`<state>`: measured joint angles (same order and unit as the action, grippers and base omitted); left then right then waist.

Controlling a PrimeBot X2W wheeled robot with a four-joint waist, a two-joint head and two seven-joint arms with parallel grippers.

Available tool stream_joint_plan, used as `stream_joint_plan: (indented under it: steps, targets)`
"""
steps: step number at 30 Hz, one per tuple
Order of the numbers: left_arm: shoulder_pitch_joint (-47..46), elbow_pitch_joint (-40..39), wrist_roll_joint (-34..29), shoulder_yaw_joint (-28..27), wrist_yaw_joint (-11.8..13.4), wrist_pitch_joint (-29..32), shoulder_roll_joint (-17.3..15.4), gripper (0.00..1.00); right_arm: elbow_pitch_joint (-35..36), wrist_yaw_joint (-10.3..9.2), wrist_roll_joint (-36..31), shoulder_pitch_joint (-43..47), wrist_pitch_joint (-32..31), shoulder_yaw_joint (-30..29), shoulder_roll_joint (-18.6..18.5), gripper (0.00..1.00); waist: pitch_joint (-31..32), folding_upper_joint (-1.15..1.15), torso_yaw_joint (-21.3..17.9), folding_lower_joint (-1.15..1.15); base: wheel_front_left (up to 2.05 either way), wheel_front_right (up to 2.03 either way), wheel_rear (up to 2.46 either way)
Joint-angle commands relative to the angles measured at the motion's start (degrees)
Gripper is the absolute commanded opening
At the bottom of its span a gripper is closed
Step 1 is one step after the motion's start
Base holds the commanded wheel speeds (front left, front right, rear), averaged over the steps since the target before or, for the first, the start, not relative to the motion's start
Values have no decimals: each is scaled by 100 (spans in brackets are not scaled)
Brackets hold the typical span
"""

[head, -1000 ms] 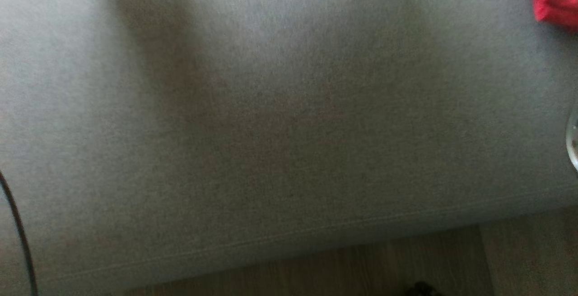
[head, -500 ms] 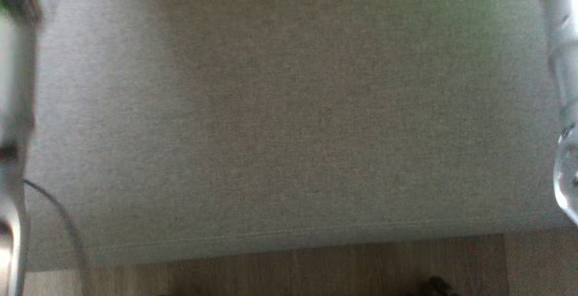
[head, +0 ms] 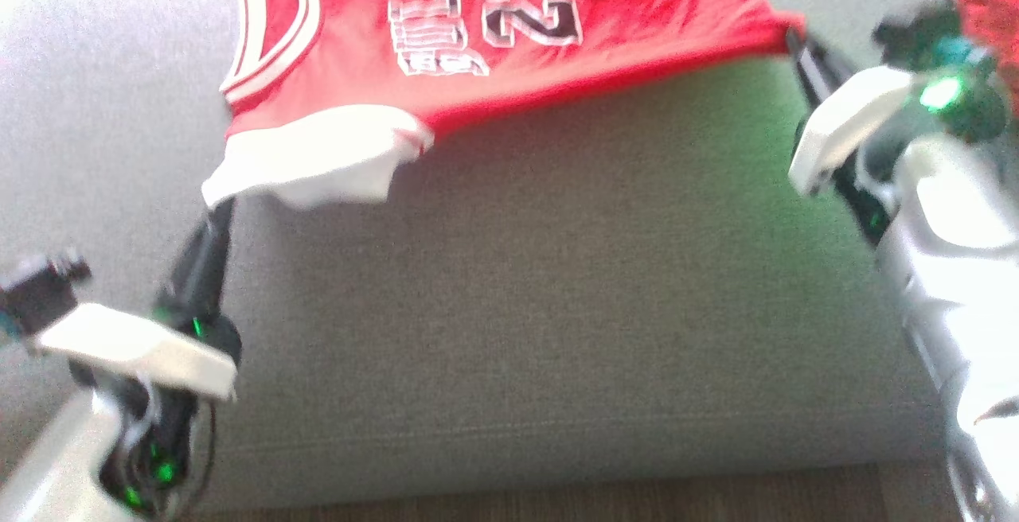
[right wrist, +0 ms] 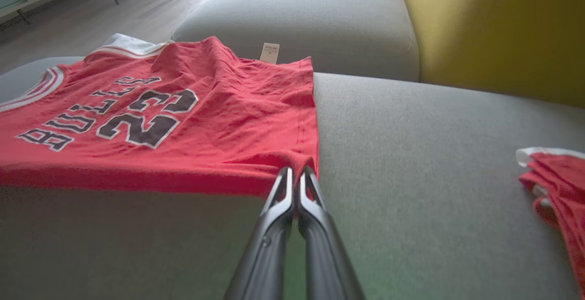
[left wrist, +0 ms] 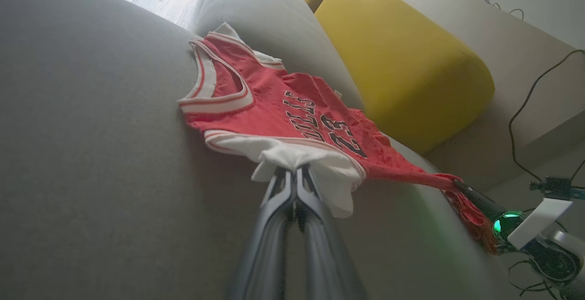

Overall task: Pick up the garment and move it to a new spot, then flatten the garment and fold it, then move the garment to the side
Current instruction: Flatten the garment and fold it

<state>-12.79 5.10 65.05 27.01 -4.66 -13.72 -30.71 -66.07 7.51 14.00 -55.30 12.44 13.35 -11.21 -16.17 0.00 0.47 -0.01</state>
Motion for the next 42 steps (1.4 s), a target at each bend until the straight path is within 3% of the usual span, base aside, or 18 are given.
stream_joint_plan:
  steps: [1,6,10,17,22,28,33,42]
  targets:
    - [-63,-269,45,-333,74,-62,-260,0,270,-2,111,110,-16,146,-31,0,265,0,-54,1,0,0,0]
    - [1043,-847,226,-500,397,-98,-203,0,942,-2,512,1156,-131,527,-358,0,579,0,-78,1,0,0,0]
    - [1724,-1308,331,-670,633,-111,-200,0,1612,-2,739,1981,-266,469,-737,0,711,0,-67,1,0,0,0]
    - [2578,-2148,575,-797,1020,-31,-310,0,3115,-2,716,3455,-828,-289,-1097,0,757,0,-96,1,0,0,0]
    - [2797,-2706,712,-835,1226,81,-362,0,4635,-2,389,4400,-1571,-971,-988,0,677,0,-148,1,0,0,0]
    - [2254,-2678,789,-735,1109,107,-41,0,5853,-2,-95,4631,-2079,-1222,-511,0,580,0,-195,1,0,0,0]
    - [1650,-2316,703,-688,927,66,231,0,5853,-2,-311,4412,-2133,-1265,-363,0,469,0,-119,1,0,0,0]
    - [304,-1028,439,-582,525,9,702,0,5135,-2,-613,3514,-1915,-1548,-91,0,91,0,65,1,0,0,0]
